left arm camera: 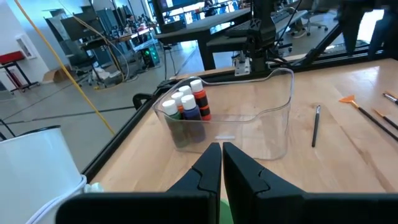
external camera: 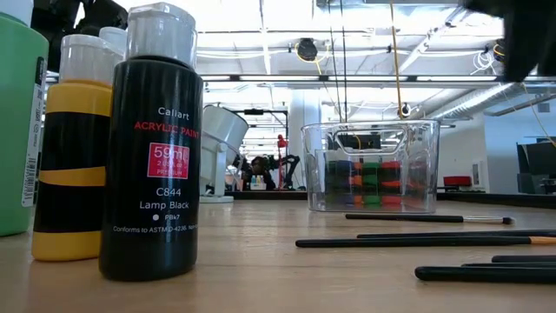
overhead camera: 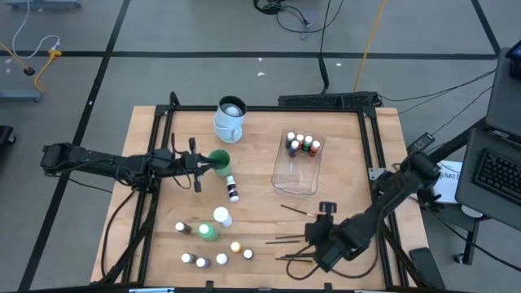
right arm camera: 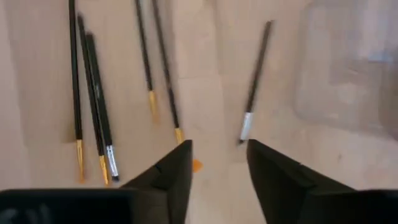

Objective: Pick & Place Paint Supplies
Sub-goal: Put the paint brush into the cup

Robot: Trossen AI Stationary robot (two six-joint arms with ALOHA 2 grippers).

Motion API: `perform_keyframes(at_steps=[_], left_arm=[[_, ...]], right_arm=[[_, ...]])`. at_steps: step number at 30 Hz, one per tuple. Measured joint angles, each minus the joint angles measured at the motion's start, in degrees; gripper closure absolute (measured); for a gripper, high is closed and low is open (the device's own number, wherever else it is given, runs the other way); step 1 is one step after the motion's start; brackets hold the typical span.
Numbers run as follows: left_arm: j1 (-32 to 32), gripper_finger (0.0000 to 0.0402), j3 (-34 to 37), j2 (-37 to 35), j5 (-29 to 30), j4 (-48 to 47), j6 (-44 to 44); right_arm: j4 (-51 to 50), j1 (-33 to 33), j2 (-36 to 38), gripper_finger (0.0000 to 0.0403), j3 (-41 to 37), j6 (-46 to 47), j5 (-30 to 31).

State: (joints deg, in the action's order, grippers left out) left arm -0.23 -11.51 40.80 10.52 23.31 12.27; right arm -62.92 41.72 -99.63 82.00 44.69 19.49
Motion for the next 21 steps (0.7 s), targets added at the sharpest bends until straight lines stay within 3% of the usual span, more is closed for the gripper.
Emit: perform_keyframes(at_steps=[6, 13, 21], left_arm=[[0.0, 0.038, 0.0, 0.0, 0.0, -0.72, 0.03], [0.0, 0.038, 0.0, 0.0, 0.02, -0.74, 0.0], [0.0, 0.038, 0.0, 0.0, 0.01, -0.74, -0.15]], right_arm=[[1.25, 0.04, -5.4, 0.0221, -0.29, -0.85, -6.79], [4.23, -1.71, -5.9, 0.0222, -6.44, 1.16, -9.5], [15.96, -3.35, -5.47, 0.0228, -16.44, 0.23, -13.88]])
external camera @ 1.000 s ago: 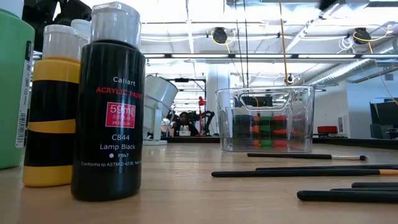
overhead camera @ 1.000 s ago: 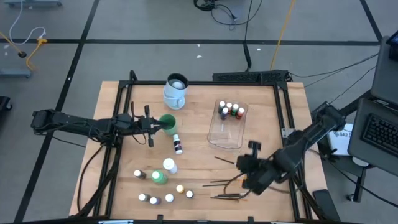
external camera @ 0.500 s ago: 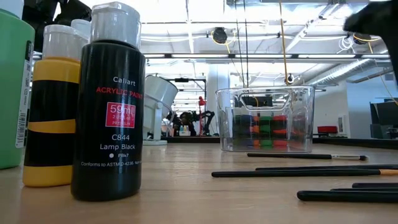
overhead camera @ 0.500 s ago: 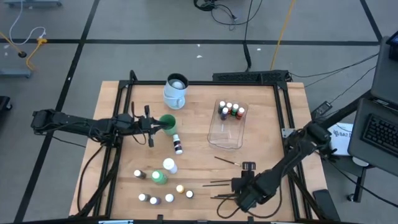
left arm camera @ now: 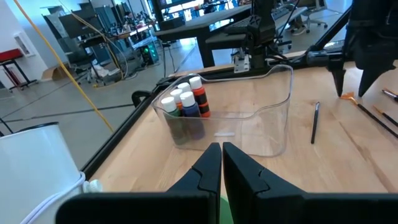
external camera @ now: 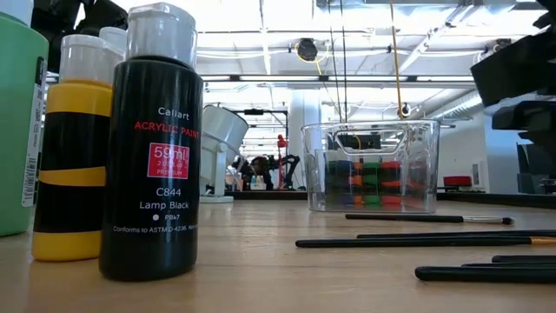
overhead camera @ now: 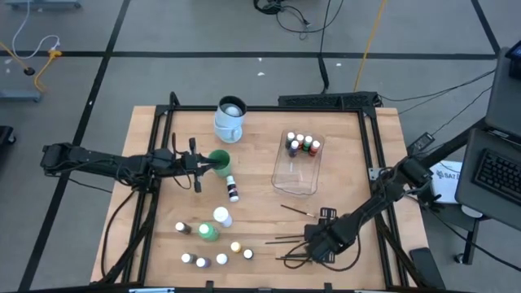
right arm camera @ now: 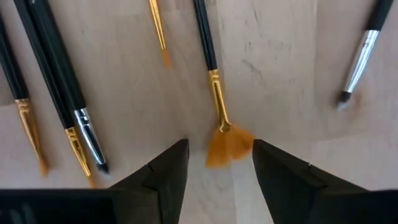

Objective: Pick & Place Paint Supplies
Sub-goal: Put the paint brush into the cup

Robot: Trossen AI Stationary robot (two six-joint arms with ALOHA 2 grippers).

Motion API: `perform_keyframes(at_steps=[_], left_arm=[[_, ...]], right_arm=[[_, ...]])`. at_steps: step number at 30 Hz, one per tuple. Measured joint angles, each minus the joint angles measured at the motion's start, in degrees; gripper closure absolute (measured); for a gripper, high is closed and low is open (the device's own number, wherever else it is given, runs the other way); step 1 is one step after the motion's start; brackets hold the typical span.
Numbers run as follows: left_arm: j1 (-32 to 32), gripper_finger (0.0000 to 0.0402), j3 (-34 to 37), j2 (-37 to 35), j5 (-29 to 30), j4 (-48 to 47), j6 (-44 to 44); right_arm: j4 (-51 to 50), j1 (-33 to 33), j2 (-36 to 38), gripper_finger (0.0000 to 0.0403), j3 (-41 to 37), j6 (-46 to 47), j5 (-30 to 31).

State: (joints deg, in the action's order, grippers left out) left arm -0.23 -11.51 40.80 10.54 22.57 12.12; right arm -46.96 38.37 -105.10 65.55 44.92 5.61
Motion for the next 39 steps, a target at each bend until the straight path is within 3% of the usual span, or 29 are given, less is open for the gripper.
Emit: perform_keyframes(at_steps=[11, 22, 31, 39], left_arm=[[0.0, 0.038, 0.0, 0.0, 0.01, 0.04, 0.2], [0.0, 0.038, 0.0, 0.0, -0.01, -0.02, -0.44], [0.0, 0.038, 0.0, 0.0, -0.01, -0.03, -0.35], [0.0, 0.038, 0.0, 0.0, 0.01, -0.04, -0.06]], right_arm=[[2.09, -1.68, -0.2, 0.0266, -3.27, -0.41, -0.7], [3.08, -1.33, -0.34, 0.0393, -3.29, 0.11, 0.19], [3.18, -0.35, 1.36, 0.0401, -3.32, -0.94, 2.87], [4.22, 0.7, 13.44, 0.0402, -3.46, -1.36, 18.15]])
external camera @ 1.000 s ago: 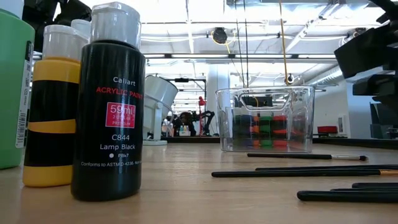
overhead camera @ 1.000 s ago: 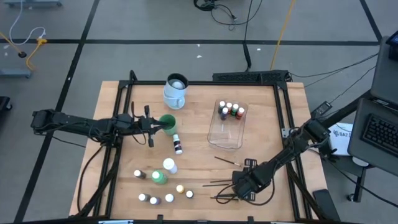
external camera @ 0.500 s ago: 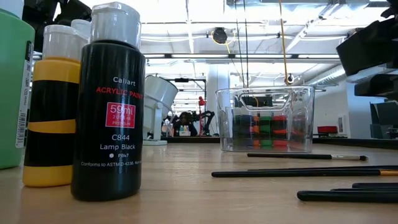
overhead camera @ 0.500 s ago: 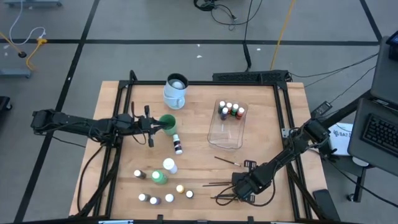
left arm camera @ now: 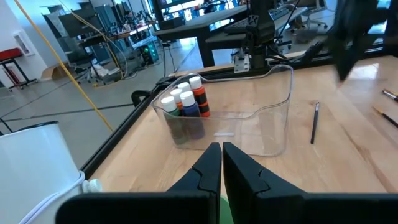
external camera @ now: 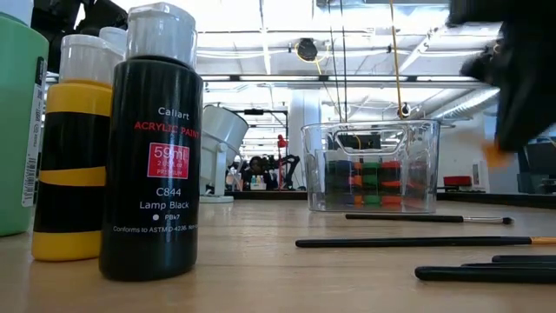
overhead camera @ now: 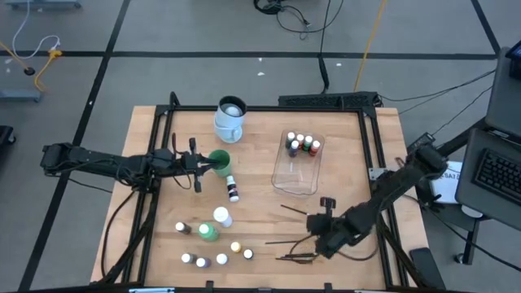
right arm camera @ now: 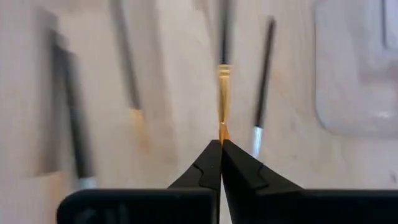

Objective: Pick & Place Paint Supplies
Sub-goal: Put the paint brush into the cup

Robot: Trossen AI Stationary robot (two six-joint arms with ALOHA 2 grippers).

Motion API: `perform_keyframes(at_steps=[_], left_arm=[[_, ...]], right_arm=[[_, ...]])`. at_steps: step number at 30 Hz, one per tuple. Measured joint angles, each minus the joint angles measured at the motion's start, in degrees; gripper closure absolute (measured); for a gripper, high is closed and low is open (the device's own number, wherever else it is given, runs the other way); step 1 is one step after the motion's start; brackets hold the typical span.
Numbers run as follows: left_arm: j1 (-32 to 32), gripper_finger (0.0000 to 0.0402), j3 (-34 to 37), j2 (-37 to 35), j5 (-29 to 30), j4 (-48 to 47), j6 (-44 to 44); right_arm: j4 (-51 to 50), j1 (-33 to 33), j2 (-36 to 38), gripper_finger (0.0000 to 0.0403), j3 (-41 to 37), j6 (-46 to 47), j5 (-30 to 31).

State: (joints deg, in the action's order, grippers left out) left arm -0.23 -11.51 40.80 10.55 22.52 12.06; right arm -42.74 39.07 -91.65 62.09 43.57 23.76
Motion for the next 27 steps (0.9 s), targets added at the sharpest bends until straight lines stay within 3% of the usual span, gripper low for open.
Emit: perform_keyframes(at_steps=[6, 9, 13, 17, 19, 24, 27], left_arm=[[-0.02, 0.038, 0.0, 0.02, 0.0, 0.7, 2.72], [-0.04, 0.038, 0.0, 0.02, -0.02, 2.63, 2.01], [0.0, 0.038, 0.0, 0.02, -0.08, 4.83, -0.82], [0.0, 0.038, 0.0, 0.02, -3.71, 4.17, -1.78], [0.0, 0.038, 0.0, 0.02, -6.38, 5.18, -1.67], [0.62, 0.0351, 0.0, 1.15, -15.85, 11.57, -3.77], [1.43, 0.031, 0.0, 2.22, -15.86, 12.37, -3.67]], right_arm=[[11.88, -2.08, 8.75, 0.0402, -0.03, -12.89, 12.95], [21.51, -6.08, 10.91, 0.0403, -0.82, -20.79, 14.11], [36.42, -13.99, 11.52, 0.0403, -4.12, -31.58, 5.2], [56.71, -21.9, 10.79, 0.0403, -9.96, -37.41, -15.84], [65.87, -25.35, 9.39, 0.0403, -12.72, -37.75, -21.6], [70.11, -31.25, 5.41, 0.0403, -14.81, -40.26, -23.8], [74.09, -32.74, 2.3, 0.0403, -14.81, -42.64, -23.8]])
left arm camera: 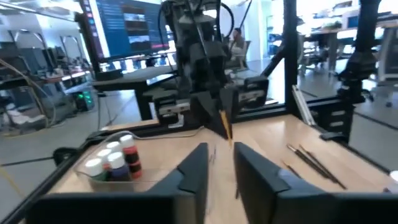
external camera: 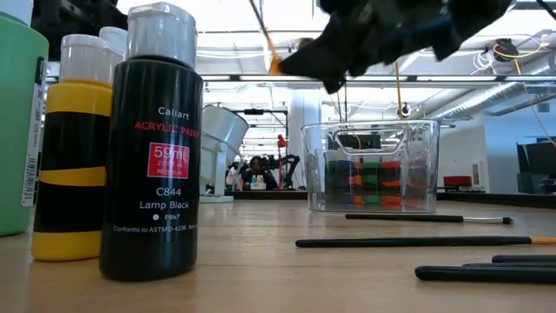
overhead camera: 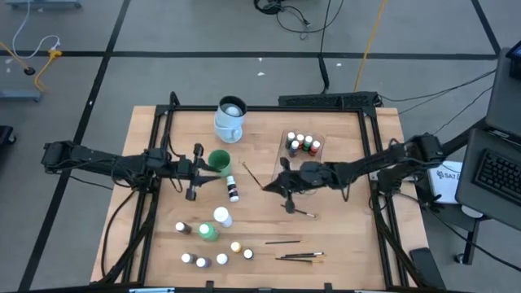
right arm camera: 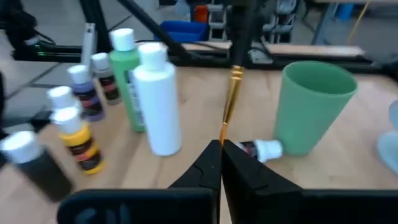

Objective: Pick & Place Paint Supplies
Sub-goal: Put the paint brush into the cup

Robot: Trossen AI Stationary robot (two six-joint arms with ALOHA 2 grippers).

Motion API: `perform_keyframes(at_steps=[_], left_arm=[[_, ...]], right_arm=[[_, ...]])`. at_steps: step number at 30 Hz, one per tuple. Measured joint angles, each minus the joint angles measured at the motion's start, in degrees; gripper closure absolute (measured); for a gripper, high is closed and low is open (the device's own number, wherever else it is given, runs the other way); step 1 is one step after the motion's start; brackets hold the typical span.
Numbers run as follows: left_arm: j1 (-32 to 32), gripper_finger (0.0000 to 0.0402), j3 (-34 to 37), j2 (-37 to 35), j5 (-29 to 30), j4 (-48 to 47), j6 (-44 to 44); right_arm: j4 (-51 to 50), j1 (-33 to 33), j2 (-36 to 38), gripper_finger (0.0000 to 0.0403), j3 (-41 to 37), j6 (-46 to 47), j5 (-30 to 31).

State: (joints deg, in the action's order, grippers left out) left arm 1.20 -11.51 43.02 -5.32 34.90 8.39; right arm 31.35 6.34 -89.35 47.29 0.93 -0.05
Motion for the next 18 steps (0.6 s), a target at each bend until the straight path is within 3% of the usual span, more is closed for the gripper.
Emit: perform_keyframes(at_steps=[3, 9, 18], left_arm=[[0.17, 0.0265, 0.0, 0.99, 0.54, 0.04, 1.66], [0.2, 0.0197, 0.02, 3.12, -5.69, 1.92, 3.35], [0.28, 0.0176, 0.02, 6.92, -7.71, 8.13, 4.43]], right_arm=[[6.71, -0.76, -3.63, 0.0403, 0.24, -1.24, -0.22], [7.65, -1.88, -9.55, 0.0403, 4.57, -1.72, -4.43], [-1.28, -4.04, -16.05, 0.0403, 15.4, -1.69, -3.86]])
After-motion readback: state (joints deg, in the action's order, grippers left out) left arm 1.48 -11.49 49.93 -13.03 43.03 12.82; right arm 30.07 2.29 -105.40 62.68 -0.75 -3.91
